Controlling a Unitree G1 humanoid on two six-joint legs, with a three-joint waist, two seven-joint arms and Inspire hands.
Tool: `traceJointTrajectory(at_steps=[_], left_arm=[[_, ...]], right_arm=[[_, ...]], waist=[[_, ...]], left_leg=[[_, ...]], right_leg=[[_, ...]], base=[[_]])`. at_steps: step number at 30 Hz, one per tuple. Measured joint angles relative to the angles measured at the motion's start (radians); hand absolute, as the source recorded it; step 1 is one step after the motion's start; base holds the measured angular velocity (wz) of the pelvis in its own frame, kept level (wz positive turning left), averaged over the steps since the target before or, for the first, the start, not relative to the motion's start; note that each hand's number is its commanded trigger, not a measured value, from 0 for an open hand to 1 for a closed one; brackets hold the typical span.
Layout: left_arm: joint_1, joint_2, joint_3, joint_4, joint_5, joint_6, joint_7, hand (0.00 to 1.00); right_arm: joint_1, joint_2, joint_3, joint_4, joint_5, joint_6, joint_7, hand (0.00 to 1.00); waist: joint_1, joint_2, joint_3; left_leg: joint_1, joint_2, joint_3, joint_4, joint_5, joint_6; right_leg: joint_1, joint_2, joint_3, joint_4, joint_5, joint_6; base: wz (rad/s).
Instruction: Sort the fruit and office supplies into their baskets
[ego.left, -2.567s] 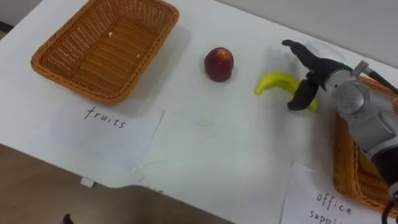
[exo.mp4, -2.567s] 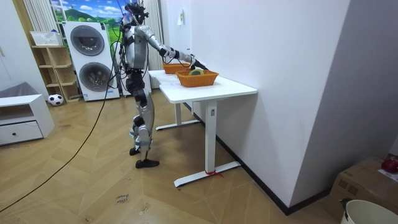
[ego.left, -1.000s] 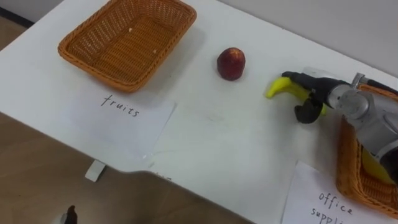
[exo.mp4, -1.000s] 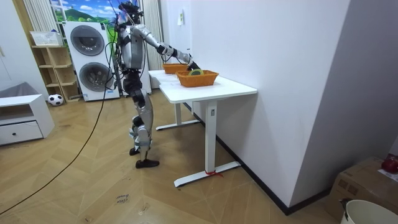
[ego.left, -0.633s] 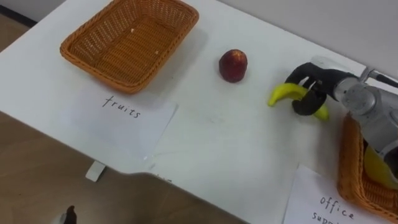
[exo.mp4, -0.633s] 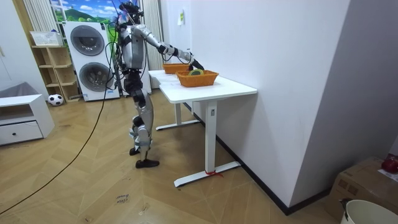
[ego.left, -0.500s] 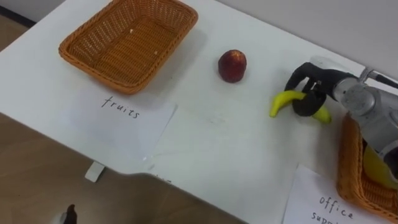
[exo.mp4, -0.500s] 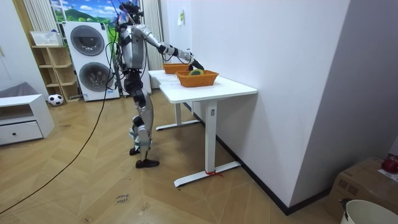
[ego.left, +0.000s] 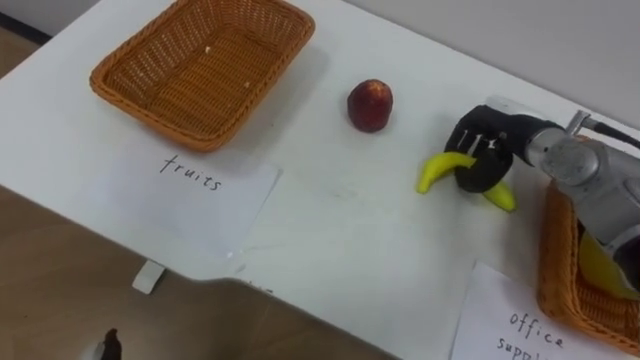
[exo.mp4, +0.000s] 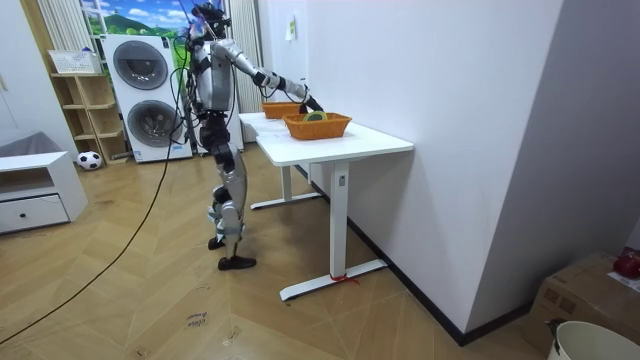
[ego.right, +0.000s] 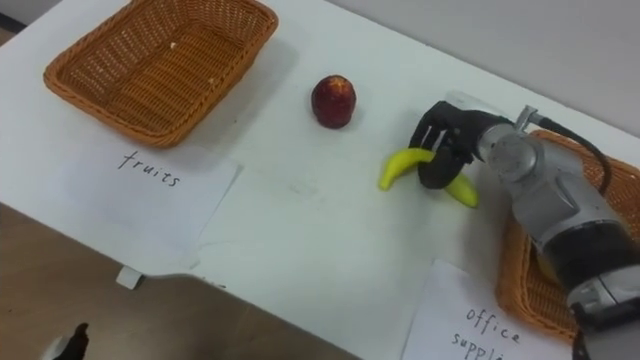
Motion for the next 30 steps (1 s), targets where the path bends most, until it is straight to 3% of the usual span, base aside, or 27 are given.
traceJointTrajectory(at_steps=[10, 17, 20, 25, 30], left_arm=[[0.061, -0.007, 0.023, -0.003, 0.036, 0.014, 0.004, 0.00], [0.111, -0.034, 0.065, -0.061, 0.051, 0.039, 0.004, 0.00], [0.118, -0.047, 0.096, -0.064, 0.050, 0.039, 0.004, 0.00], [0.144, -0.058, 0.102, -0.107, 0.072, 0.040, 0.010, 0.00], [0.157, -0.071, 0.120, -0.118, 0.092, 0.049, 0.026, 0.00]], right_arm=[[0.063, 0.000, -0.048, -0.176, 0.011, -0.011, 0.000, 1.00], [0.112, 0.001, -0.107, -0.240, -0.041, 0.001, -0.006, 1.00], [0.112, 0.002, -0.157, -0.252, -0.059, 0.007, -0.027, 1.00], [0.112, 0.014, -0.217, -0.322, -0.069, 0.012, -0.059, 1.00], [0.112, 0.016, -0.218, -0.405, -0.070, 0.012, -0.074, 1.00]], waist=[[-0.044, 0.022, -0.0088], [-0.066, 0.039, -0.0183], [-0.064, 0.040, -0.0189], [-0.065, 0.043, -0.0207], [-0.063, 0.041, -0.0224]], left_leg=[[0.037, -0.001, -0.001, -0.002, 0.001, 0.002], [0.108, -0.004, -0.008, -0.027, 0.001, 0.002], [0.132, -0.003, -0.002, -0.032, 0.001, 0.002], [0.146, -0.004, -0.009, -0.043, 0.001, -0.001], [0.145, -0.007, -0.018, -0.042, 0.003, -0.001]], right_leg=[[0.048, 0.003, 0.013, -0.022, 0.001, 0.002], [0.113, 0.003, 0.017, -0.031, -0.001, 0.006], [0.131, 0.005, 0.041, -0.031, -0.003, 0.010], [0.153, 0.006, 0.040, -0.032, -0.004, 0.011], [0.156, 0.006, 0.039, -0.032, -0.004, 0.011]], base=[[0.01], [0.02], [-0.03], [0.03], [0.04]])
